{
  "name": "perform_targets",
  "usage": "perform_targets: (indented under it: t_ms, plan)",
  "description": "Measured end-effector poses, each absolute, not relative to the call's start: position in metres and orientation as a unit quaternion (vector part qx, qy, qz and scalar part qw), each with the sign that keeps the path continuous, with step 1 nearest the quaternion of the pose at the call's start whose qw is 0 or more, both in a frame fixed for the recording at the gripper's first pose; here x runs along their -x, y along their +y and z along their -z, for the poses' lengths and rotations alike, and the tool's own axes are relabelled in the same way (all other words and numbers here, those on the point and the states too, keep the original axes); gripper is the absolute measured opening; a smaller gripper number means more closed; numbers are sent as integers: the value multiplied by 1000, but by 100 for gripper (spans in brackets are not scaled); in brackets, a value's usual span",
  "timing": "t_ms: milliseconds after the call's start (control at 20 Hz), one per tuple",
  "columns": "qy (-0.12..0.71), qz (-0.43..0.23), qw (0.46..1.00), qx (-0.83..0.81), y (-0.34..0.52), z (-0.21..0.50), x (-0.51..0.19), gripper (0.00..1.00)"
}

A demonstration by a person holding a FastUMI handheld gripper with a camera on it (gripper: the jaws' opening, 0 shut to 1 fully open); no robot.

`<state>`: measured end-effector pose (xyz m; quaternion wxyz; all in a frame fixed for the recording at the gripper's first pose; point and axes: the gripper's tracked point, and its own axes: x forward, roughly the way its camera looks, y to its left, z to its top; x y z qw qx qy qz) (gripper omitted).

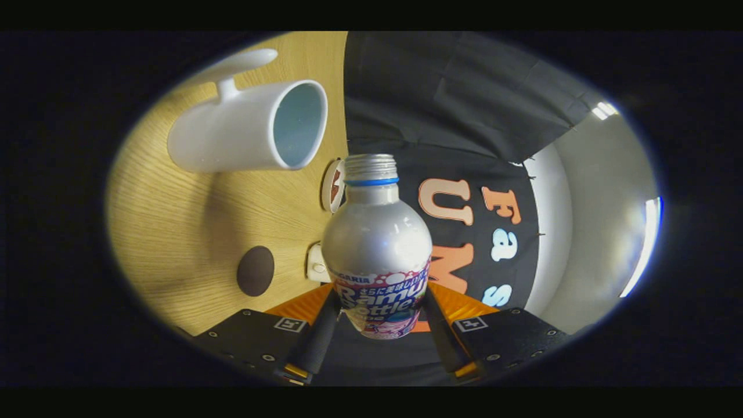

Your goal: Take the bottle from table, then pour the juice into the cup, finally place the bottle on the coaster

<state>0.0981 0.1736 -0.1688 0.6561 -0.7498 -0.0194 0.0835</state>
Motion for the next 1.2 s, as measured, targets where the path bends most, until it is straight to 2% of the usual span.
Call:
perform_targets:
  t_ms: [1200]
  plan:
    - [-29, -113, 605, 788, 181, 168, -102, 77]
